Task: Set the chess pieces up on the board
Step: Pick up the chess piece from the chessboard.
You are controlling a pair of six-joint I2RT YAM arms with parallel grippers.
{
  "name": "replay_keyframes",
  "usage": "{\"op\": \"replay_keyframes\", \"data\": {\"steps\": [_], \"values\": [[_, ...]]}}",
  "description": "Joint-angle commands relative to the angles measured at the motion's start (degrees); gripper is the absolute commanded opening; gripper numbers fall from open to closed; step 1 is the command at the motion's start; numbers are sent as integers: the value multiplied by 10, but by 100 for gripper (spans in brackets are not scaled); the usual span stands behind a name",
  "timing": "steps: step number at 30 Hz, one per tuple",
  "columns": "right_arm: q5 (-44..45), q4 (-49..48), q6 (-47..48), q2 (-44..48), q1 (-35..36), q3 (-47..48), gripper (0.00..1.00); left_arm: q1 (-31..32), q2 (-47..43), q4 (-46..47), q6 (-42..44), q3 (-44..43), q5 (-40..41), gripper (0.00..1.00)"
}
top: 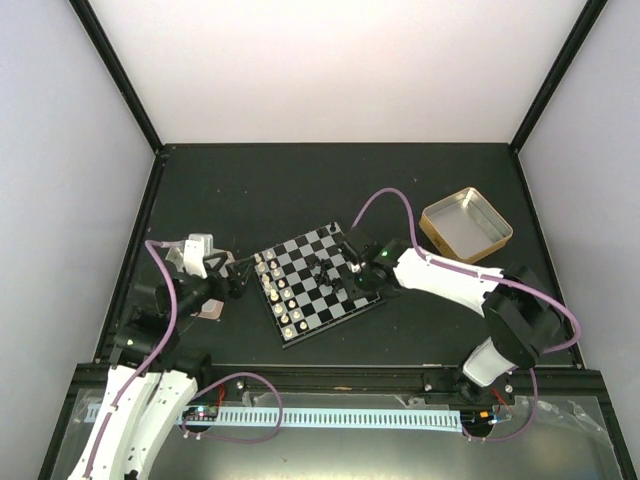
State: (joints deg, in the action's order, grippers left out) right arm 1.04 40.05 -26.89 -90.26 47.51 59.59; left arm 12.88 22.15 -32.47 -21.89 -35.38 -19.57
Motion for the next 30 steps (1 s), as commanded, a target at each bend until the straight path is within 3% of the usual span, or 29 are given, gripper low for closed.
{"op": "replay_keyframes", "data": {"steps": [1,11,21,25,30], "values": [[-6,-29,-28,1,34,-15,39,3,12,43,-21,-1,-37,90],[28,-28,-41,-51,70,-5,37,3,15,45,-32,0,-48,90],[36,-20,-37,-80,71,2,23,3,14,42,-36,3,-48,90],[41,-18,-39,-84,71,-1,12,3,14,43,-38,4,-50,90],[57,-21,-42,-71,70,-9,10,3,13,50,-44,8,-59,90]]}}
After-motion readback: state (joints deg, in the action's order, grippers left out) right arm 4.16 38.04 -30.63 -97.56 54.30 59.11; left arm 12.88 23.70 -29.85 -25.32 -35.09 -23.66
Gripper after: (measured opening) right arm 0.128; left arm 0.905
